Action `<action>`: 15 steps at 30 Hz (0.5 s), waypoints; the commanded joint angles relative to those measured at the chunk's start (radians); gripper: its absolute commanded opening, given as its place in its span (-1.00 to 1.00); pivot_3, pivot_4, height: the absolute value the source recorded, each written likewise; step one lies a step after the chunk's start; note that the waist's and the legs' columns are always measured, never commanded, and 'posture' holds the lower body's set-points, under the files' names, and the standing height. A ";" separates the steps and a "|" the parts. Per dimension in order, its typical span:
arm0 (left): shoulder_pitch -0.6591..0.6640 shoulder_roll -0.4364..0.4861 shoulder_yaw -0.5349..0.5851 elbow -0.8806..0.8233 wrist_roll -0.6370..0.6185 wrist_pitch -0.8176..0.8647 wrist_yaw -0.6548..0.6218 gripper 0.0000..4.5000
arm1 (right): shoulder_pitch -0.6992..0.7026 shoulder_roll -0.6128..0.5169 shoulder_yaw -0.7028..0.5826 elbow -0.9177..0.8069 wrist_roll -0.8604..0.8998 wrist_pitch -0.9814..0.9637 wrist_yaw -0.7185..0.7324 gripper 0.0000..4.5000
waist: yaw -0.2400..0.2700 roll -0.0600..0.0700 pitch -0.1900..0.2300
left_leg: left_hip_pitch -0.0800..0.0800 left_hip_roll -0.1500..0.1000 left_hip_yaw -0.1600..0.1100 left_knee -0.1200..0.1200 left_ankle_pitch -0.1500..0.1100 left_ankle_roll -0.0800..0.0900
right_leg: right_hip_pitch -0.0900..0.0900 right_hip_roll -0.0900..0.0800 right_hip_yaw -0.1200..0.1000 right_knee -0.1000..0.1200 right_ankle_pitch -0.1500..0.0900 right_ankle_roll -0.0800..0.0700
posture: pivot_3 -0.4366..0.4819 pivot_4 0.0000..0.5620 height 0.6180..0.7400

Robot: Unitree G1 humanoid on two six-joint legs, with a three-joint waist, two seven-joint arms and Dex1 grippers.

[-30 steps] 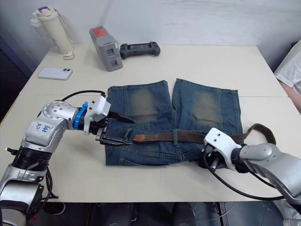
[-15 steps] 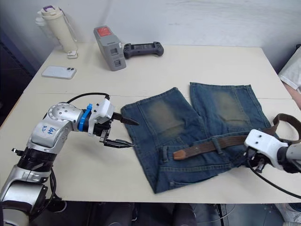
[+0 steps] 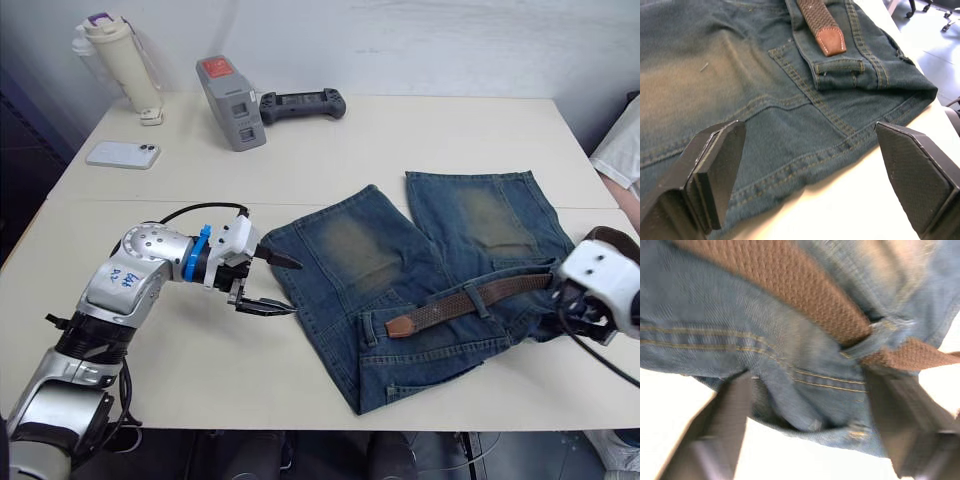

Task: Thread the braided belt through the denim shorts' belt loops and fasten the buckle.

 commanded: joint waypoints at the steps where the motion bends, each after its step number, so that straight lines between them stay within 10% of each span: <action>1: -0.029 -0.005 -0.002 -0.015 -0.014 0.008 -0.023 1.00 | 0.003 0.000 -0.194 -0.141 0.068 0.178 0.099 0.98 | 0.000 0.000 0.000 | 0.000 0.000 0.000 0.000 0.000 0.000 | 0.000 0.000 0.000 0.000 0.000 0.000 | -0.05 -0.47 1.00; 15: -0.031 0.013 -0.011 -0.154 -0.095 0.160 -0.093 1.00 | -0.172 0.564 -0.433 -0.648 0.673 0.909 -0.178 0.98 | -0.001 -0.002 -0.001 | 0.001 0.001 -0.002 0.000 0.000 -0.001 | 0.002 0.001 -0.001 0.000 0.000 0.000 | -0.05 -0.47 1.00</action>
